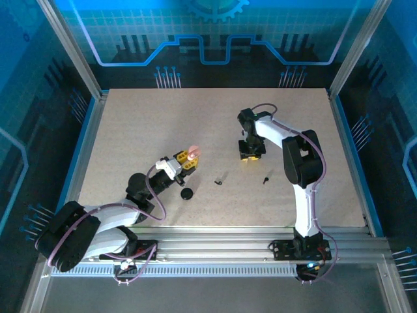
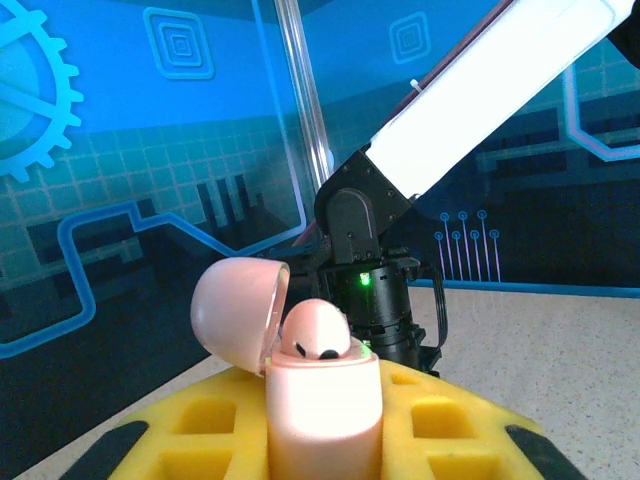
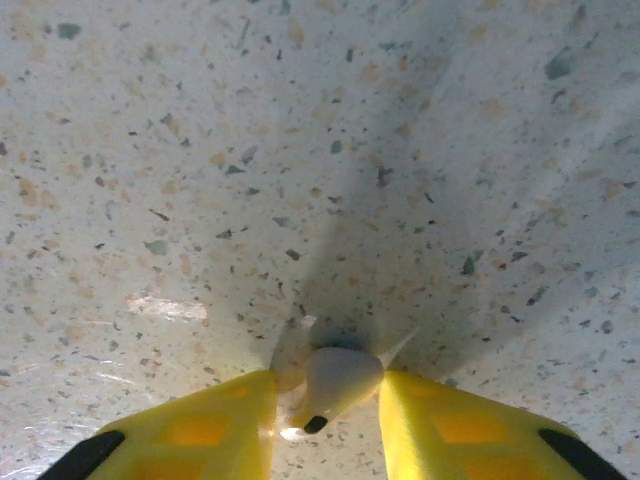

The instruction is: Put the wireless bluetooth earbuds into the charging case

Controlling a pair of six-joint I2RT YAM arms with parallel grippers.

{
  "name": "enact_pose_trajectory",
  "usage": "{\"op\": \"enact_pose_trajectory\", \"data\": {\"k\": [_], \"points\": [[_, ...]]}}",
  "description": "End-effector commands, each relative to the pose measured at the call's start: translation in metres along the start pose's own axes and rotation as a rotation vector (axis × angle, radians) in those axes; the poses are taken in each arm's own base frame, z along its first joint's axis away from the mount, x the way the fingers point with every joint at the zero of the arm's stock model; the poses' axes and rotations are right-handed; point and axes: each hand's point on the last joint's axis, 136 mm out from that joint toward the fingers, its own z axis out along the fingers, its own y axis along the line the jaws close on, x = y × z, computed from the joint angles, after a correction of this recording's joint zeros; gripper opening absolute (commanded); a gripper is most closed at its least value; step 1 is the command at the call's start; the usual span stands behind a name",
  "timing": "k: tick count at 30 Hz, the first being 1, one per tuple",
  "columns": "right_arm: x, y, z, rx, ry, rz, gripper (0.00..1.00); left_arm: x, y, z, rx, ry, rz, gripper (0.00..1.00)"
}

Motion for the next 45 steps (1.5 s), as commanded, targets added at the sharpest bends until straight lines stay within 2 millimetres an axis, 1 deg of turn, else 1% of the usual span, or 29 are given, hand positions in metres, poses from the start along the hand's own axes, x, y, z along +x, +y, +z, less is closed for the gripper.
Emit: {"op": "enact_pose_trajectory", "data": {"k": [1, 5, 11, 14, 21, 27, 36, 45], "points": [[-0.004, -0.005, 0.008, -0.004, 0.013, 0.010, 0.32, -0.006, 0.000, 0.000, -0.005, -0.025, 0.027, 0.12], [-0.008, -0.003, 0.007, -0.011, -0.001, 0.002, 0.36, -0.005, 0.000, 0.001, -0.005, -0.024, 0.025, 0.12], [-0.014, 0.002, -0.007, -0.043, -0.052, 0.000, 0.37, -0.005, 0.000, 0.001, -0.006, -0.024, 0.022, 0.12], [-0.016, 0.001, -0.014, -0.032, -0.062, -0.013, 0.39, -0.006, 0.000, 0.002, -0.004, -0.025, 0.021, 0.12], [-0.018, 0.000, -0.020, -0.014, -0.069, -0.046, 0.40, -0.005, 0.000, 0.002, -0.005, -0.024, 0.018, 0.12], [-0.017, 0.000, -0.016, -0.010, -0.054, -0.055, 0.36, -0.007, 0.000, 0.002, 0.000, -0.030, 0.019, 0.11], [-0.018, 0.000, -0.007, -0.003, -0.030, -0.055, 0.35, -0.008, 0.000, 0.002, -0.004, -0.031, 0.020, 0.12], [-0.013, -0.005, 0.000, 0.027, -0.003, -0.054, 0.35, -0.006, 0.000, 0.004, 0.000, -0.026, 0.017, 0.12]]}}
